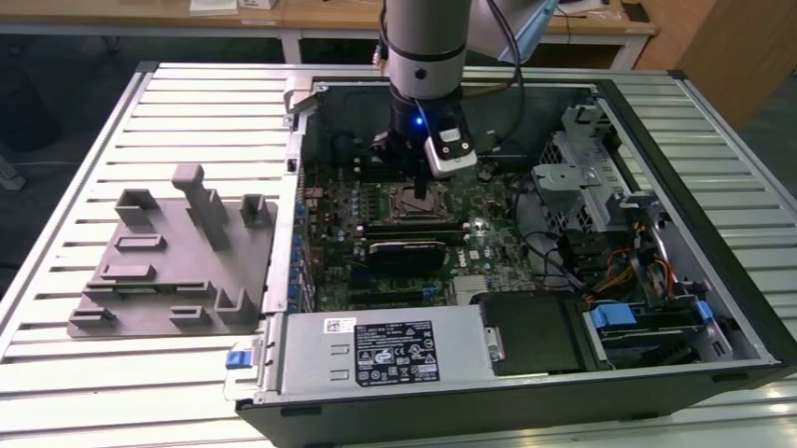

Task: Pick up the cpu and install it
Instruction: 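Install the second cpu locking lever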

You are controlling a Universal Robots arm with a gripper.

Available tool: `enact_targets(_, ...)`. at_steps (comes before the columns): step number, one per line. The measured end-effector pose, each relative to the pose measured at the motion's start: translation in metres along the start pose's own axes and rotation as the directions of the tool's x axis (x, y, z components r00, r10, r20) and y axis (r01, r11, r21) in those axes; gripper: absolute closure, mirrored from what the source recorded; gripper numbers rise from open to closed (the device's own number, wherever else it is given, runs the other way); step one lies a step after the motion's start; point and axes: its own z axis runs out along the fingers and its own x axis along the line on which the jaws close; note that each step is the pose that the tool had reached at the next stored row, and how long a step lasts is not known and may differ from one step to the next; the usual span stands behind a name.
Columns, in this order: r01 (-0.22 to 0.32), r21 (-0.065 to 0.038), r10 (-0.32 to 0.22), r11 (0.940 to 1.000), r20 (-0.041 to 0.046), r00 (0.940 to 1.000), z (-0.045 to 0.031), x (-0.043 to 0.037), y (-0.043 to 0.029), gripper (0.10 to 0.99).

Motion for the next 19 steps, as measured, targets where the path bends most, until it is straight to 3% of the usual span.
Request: enact_targets(19,0.0,0.0,0.0,1.0,0.0,1.0,-0.0003,-0.0037,-0.0131,0.98)
